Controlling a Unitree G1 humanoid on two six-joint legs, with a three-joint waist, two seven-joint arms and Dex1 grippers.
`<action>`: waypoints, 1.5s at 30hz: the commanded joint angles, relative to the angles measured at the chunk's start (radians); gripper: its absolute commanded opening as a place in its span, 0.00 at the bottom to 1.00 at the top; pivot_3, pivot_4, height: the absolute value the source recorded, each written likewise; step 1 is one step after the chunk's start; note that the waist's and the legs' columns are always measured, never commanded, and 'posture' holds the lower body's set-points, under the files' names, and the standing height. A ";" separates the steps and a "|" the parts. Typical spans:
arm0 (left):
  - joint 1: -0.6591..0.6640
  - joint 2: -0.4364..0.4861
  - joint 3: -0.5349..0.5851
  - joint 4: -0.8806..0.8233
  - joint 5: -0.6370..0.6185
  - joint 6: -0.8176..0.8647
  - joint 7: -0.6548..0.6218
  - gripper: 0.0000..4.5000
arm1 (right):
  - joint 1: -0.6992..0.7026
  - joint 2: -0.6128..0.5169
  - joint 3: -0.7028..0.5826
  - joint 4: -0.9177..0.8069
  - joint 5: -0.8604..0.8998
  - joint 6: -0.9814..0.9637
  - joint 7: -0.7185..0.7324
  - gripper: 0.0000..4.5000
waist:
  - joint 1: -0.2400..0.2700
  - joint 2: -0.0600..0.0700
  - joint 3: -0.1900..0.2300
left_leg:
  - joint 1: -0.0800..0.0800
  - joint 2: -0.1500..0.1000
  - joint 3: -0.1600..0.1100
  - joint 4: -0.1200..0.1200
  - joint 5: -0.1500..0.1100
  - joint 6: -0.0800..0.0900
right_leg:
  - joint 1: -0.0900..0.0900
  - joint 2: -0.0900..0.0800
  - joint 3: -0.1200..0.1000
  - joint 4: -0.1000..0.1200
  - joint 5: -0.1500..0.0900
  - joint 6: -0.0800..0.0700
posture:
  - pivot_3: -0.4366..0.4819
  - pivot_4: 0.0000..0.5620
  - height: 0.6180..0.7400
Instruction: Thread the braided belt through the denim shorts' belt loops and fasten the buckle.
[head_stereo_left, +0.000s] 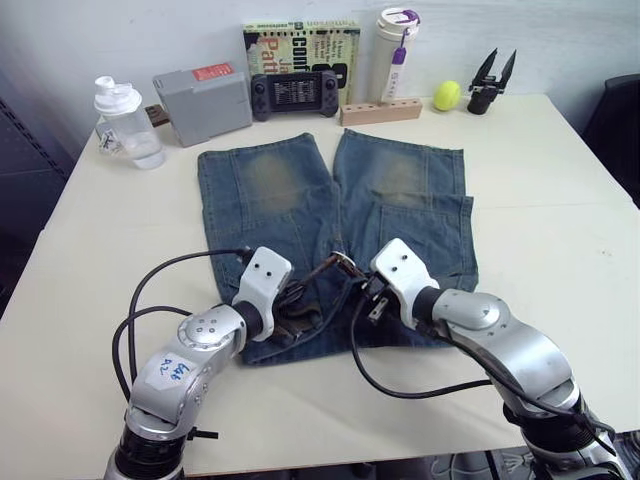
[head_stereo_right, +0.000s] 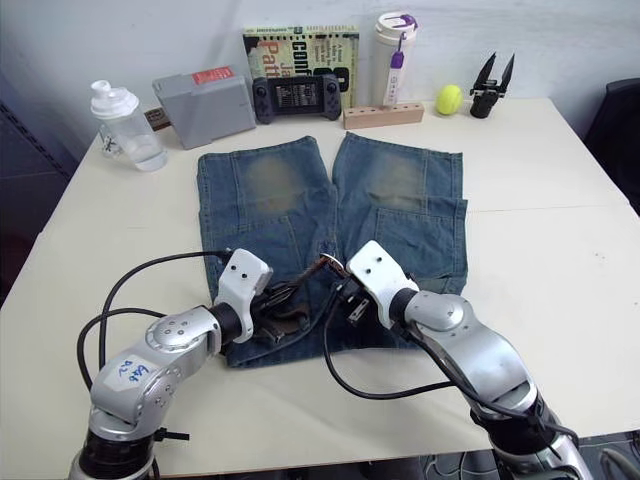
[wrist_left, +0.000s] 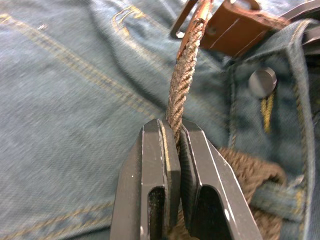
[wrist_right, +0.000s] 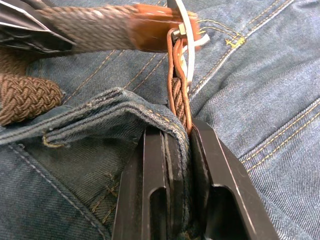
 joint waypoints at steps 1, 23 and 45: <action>-0.019 -0.023 -0.021 -0.007 -0.008 -0.031 -0.005 0.00 | -0.012 -0.029 0.090 -0.065 -0.003 -0.009 0.042 0.00 | 0.000 0.000 0.000 | 0.000 0.000 0.000 0.000 0.000 0.000 | 0.000 0.000 0.000 0.000 0.000 0.000 | 0.48 0.27 0.85; 0.025 -0.027 -0.075 0.083 0.005 -0.282 -0.101 0.00 | -0.028 -0.184 -0.233 -0.068 0.205 -0.066 0.324 0.99 | 0.004 -0.001 0.000 | 0.000 0.000 -0.001 0.000 0.000 0.001 | 0.000 0.000 0.000 -0.001 0.000 0.000 | 0.48 0.27 0.85; 0.010 0.003 -0.138 0.101 0.069 -0.328 -0.103 0.00 | -0.347 -0.297 0.119 0.574 -0.373 -1.118 0.576 0.99 | 0.003 -0.001 0.001 | -0.001 0.000 0.001 0.001 0.000 0.001 | 0.001 -0.001 -0.001 -0.002 0.000 0.001 | 0.48 0.27 0.85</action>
